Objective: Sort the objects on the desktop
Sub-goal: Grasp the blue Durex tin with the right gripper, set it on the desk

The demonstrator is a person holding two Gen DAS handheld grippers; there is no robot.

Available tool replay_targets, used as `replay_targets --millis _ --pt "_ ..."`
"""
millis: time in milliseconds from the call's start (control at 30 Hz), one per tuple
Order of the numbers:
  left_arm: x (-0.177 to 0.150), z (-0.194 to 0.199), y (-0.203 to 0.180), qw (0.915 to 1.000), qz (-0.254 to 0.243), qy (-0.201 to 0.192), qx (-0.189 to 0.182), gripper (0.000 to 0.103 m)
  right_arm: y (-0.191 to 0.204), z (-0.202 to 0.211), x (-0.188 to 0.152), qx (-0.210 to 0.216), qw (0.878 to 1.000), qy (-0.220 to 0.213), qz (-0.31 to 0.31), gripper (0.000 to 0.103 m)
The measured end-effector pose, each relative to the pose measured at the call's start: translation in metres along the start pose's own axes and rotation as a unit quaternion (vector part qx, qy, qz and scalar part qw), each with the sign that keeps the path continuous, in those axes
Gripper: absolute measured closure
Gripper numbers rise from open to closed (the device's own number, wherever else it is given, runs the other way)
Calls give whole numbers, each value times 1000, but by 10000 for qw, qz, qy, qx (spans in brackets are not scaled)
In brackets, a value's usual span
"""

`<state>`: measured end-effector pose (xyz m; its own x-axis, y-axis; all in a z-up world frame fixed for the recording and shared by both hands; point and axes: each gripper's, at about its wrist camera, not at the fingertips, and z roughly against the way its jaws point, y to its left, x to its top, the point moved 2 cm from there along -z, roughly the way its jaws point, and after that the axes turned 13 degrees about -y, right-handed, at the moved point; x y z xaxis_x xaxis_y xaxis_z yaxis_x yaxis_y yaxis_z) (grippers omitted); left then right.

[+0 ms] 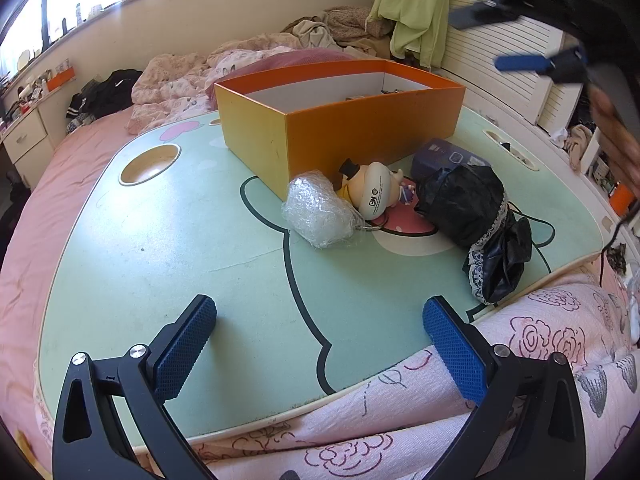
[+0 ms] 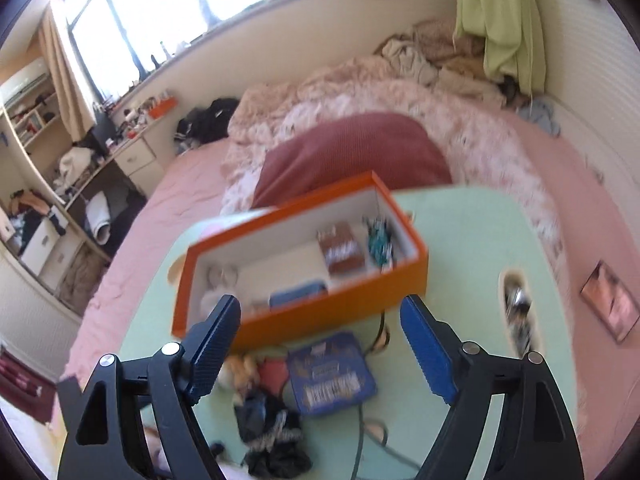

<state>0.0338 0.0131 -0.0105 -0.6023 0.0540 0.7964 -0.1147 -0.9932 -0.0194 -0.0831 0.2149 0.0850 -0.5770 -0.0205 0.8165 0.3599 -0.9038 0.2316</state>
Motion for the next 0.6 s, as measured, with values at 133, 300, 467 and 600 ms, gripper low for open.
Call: replay_targets --millis 133,300,467,600 --pt "0 0 0 10000 -1 -1 1 1 -8 -48 10 -94 9993 363 5 22" --pt "0 0 0 10000 -11 -6 7 1 -18 -64 -7 -211 9979 611 -65 32" --pt "-1 -1 1 10000 -3 -3 -2 1 -12 -55 -22 -60 9968 778 -151 33" --pt "-1 -2 2 10000 -1 -5 -6 1 -9 -55 -26 -241 9976 641 -31 33"
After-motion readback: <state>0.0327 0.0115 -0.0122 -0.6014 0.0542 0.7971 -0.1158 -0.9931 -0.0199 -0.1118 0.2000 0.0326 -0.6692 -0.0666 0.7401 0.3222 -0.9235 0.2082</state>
